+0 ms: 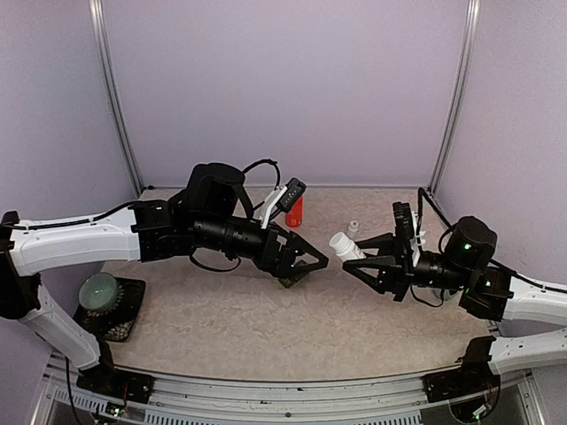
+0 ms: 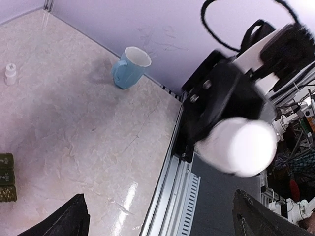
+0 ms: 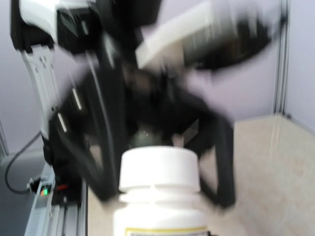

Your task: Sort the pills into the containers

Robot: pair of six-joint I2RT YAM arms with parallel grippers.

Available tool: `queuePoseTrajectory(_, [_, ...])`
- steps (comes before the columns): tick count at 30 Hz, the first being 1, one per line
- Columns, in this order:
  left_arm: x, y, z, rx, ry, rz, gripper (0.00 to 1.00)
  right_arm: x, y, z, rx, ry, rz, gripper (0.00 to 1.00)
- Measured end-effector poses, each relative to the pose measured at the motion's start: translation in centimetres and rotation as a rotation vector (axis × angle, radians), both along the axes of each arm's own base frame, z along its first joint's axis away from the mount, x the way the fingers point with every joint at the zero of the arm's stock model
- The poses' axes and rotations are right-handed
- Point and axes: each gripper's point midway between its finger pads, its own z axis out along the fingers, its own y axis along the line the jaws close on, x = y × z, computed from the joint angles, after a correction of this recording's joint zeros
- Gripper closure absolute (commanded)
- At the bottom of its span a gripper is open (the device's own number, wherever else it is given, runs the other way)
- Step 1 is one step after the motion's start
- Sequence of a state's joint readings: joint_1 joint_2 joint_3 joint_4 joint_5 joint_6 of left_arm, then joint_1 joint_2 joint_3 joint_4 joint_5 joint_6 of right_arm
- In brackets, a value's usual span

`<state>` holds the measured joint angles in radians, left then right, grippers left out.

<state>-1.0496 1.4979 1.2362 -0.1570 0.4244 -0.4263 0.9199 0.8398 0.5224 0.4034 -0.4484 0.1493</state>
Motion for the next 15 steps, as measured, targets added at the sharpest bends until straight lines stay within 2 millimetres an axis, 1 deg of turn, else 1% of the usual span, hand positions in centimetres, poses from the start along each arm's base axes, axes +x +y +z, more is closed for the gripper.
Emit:
queuePoseTrajectory(1, [0.2, 0.0, 0.7, -0.011, -0.011, 0.004, 0.01, 0.2, 0.3, -0.5, -0.013, 0.010, 0.000, 1.00])
queuePoseTrajectory(5, [1.0, -0.4, 4.9, -0.083, -0.061, 0.018, 0.01, 0.9, 1.4, -3.0, -0.077, 0.058, 0.009, 1.00])
queuePoseTrajectory(8, [1.6, -1.0, 6.8, -0.117, -0.083, 0.025, 0.01, 1.0, 1.7, -3.7, -0.094, 0.071, 0.017, 1.00])
queuePoseTrajectory(10, [2.0, -1.6, 6.7, -0.114, -0.082, 0.025, 0.02, 0.9, 1.7, -3.7, -0.095, 0.071, 0.022, 1.00])
queuePoseTrajectory(12, [2.3, -2.0, 5.5, -0.088, -0.070, 0.028, 0.03, 0.8, 1.7, -3.7, -0.096, 0.069, 0.025, 1.00])
queuePoseTrajectory(15, [2.8, -2.6, 2.8, -0.032, -0.040, 0.031, 0.08, 0.8, 1.7, -3.7, -0.094, 0.067, 0.027, 1.00])
